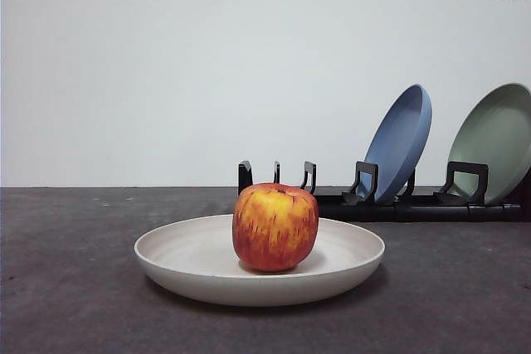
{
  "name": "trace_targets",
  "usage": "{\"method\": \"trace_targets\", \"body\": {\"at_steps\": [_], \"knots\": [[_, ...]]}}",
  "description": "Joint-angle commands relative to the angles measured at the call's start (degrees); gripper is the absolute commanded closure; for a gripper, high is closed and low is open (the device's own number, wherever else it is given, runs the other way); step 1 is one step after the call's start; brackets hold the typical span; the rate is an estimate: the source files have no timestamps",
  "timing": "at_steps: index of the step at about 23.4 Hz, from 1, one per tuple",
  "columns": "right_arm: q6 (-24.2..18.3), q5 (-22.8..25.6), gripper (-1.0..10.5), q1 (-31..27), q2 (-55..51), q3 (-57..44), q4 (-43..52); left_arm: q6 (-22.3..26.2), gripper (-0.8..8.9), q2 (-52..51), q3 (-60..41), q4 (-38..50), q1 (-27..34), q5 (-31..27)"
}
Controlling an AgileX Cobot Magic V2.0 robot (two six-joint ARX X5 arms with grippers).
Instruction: Take the yellow plate from the plate rack,put the plate on the table,take the apple from the table,put the apple in the plate
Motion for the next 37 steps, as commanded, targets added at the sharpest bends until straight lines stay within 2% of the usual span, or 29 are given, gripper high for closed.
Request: {"method": "trace_targets", "body": {"at_steps": [1,9,11,14,16,18,20,24,29,37], "knots": [[0.46,0.24,9.5,0.02,0.02,0.11,-1.42,-0.63,8.17,0.17,-0.50,0.26,0.22,0.33],[0.46,0.24,9.5,0.02,0.02,0.11,-1.42,-0.63,8.17,0.79,-0.50,0.26,0.22,0.33],[0.22,1.46,9.5,-0.85,-0.46,0.11,-1.38,-0.63,8.17,0.79,-0.50,0.26,0.22,0.33],[-2.12,4.48,9.5,-7.39,-3.76,-0.46,3.34,-0.63,8.17,0.79,-0.50,0.26,0.22,0.33],[-2.56,1.95,9.5,-14.93,-7.98,-3.02,12.02,-0.63,8.17,0.77,-0.50,0.26,0.22,0.33],[-5.20,-1.84,9.5,-23.37,-14.45,-9.44,22.91,-0.63,8.17,0.79,-0.50,0.26,0.22,0.33],[-8.11,-2.38,9.5,-30.82,-21.51,-19.10,33.75,-0.63,8.17,0.79,-0.50,0.26,0.22,0.33],[-7.91,-2.43,9.5,-39.69,-33.53,-42.14,55.39,-0.63,8.17,0.79,-0.50,0.26,0.22,0.33],[-5.11,-2.40,9.5,-42.66,-41.05,-58.12,64.22,-0.63,8.17,0.79,-0.50,0.26,0.22,0.33],[-4.83,-1.75,9.5,-43.87,-50.69,-75.89,64.78,-0.63,8.17,0.79,-0.50,0.26,0.22,0.33]]}}
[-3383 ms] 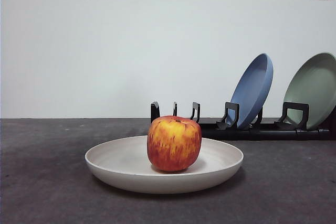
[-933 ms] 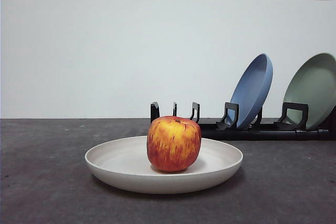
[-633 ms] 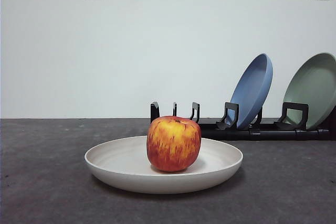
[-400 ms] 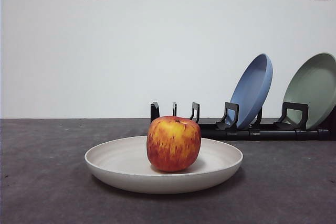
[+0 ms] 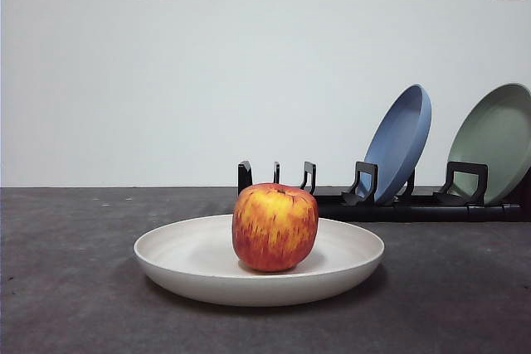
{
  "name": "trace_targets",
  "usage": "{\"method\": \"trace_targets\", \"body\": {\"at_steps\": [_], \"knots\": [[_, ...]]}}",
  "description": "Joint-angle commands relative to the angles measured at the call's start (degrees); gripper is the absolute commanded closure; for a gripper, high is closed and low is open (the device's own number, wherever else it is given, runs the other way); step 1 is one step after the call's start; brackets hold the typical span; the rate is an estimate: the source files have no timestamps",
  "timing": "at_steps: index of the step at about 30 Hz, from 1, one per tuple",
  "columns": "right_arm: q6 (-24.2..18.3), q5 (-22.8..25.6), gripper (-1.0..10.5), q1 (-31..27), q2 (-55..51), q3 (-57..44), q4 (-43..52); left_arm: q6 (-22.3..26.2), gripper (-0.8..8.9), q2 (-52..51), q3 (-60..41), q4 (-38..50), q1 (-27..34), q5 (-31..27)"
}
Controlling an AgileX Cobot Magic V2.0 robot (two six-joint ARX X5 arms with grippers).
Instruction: Take the yellow plate from the plate rack,put the plate on the table,take the apple from the table,put the apple in the plate
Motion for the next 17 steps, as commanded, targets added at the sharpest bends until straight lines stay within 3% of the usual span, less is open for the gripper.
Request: {"method": "trace_targets", "body": {"at_steps": [1,7,17], "knots": [[1.29,0.13,9.5,-0.17,-2.80,-4.72,0.79,-0.24,8.17,0.02,-0.50,0.26,0.22,0.28],[5.14,0.13,9.5,-0.17,-7.21,-11.37,0.63,-0.24,8.17,0.02,-0.50,0.26,0.22,0.28],[5.18,-0.94,9.5,-0.17,-7.21,-12.79,0.42,-0.24,8.17,0.33,-0.50,0.26,0.22,0.28]]}}
